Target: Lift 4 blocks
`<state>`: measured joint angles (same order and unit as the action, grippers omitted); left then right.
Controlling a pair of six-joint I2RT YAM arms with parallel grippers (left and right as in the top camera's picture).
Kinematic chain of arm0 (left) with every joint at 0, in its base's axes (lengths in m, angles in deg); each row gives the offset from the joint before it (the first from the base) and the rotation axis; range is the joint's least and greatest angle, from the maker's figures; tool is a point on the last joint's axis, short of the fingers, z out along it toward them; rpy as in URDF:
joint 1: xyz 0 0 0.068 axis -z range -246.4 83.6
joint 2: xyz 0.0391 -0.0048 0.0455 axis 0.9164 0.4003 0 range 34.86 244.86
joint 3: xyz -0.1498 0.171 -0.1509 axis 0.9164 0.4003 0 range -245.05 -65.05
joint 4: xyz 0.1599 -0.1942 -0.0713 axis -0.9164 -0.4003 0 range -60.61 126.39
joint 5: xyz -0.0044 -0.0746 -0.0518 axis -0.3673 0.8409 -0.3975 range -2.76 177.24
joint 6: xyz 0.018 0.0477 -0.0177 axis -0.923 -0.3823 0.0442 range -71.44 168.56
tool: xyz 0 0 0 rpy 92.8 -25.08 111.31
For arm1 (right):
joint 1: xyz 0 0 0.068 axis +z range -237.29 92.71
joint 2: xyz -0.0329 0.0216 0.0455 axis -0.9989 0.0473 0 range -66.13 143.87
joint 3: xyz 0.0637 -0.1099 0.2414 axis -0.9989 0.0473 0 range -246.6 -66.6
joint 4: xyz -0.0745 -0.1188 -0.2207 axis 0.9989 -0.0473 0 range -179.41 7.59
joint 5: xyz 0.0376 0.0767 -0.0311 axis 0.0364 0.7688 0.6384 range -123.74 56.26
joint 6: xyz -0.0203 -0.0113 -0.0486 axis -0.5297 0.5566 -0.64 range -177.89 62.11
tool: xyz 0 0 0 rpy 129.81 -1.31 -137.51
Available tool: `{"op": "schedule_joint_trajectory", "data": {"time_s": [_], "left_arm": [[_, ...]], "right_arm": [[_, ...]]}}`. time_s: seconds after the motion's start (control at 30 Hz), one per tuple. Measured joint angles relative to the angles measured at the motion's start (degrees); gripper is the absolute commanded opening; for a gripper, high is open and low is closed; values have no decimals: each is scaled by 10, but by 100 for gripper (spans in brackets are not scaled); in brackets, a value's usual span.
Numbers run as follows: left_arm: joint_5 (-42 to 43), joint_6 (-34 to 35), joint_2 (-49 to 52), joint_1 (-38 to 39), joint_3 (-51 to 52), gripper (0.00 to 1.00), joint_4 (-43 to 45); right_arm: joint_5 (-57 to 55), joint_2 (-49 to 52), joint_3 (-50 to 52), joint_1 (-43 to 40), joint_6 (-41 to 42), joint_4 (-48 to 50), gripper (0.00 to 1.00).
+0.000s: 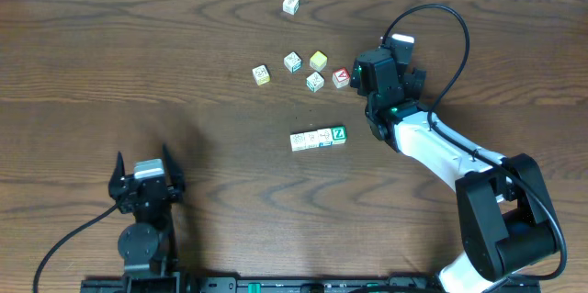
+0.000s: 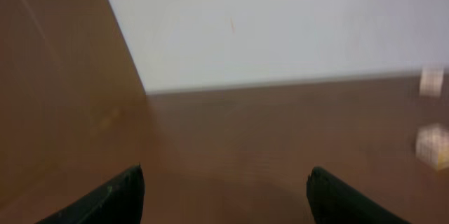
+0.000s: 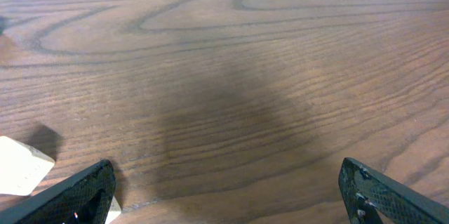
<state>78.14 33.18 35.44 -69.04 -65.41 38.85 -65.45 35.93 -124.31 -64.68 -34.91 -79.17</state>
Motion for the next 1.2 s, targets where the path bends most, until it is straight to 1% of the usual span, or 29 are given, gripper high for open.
{"op": "schedule_joint_trajectory", "data": {"time_s": [0.13, 1.2], "left_arm": [[7, 0, 0, 0, -3, 75, -26], [15, 1, 0, 0, -4, 75, -29]], "right_arm": [[0, 0, 0, 0, 0, 0, 99], [0, 0, 0, 0, 0, 0, 99]]}}
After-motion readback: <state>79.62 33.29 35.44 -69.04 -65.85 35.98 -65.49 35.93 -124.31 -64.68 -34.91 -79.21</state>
